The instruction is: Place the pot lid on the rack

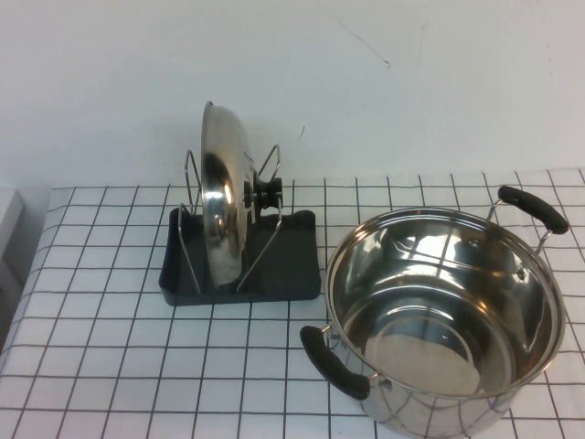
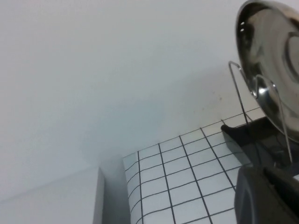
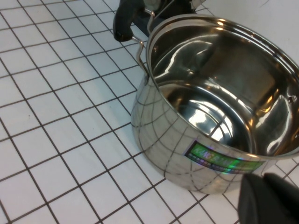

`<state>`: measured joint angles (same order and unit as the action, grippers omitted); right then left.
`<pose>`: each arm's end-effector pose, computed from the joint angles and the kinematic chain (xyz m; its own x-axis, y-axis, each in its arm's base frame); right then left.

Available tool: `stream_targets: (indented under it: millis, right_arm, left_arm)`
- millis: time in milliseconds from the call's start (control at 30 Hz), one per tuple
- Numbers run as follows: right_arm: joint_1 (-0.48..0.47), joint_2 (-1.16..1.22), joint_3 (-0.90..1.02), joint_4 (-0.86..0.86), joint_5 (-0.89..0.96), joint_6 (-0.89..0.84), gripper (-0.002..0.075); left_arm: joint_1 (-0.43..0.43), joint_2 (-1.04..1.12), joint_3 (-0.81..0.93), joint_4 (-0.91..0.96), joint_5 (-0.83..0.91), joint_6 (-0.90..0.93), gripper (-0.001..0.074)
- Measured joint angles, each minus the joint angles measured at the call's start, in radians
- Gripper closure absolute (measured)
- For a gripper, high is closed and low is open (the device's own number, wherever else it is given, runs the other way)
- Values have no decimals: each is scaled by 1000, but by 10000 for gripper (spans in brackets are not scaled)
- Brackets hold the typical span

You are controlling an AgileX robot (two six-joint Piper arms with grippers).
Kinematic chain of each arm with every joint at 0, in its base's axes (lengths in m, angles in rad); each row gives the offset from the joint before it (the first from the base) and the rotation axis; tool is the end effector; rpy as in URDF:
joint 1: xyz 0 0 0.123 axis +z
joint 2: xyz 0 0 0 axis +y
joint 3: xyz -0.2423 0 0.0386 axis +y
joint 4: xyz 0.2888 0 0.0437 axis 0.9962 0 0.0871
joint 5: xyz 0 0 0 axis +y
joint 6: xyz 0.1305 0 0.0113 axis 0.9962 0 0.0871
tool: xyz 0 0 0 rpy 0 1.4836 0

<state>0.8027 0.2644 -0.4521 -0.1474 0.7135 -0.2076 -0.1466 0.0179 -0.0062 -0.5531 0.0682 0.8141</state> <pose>0.1272 0.1136 0.2656 -0.0712 -0.5235 -0.8491 -0.7137 0.6214 -0.3233 0.1760 -0.0308 0.2084 0.0637 0.2523 -0.9656 0.1707 0.9505 0.2596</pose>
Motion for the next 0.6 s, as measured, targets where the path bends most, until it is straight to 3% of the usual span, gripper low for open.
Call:
stream_targets:
  millis: [200,433,600]
  right_arm:
    - [0,0,0,0,0,0,727]
    - [0,0,0,0,0,0,727]
    - [0,0,0,2,0,0,727]
  left_arm:
    - [0,-19,32,351,-22,-500,736]
    - [2,-27,34,450,228,-702,736]
    - [12,-27,34,453,244,-800,736]
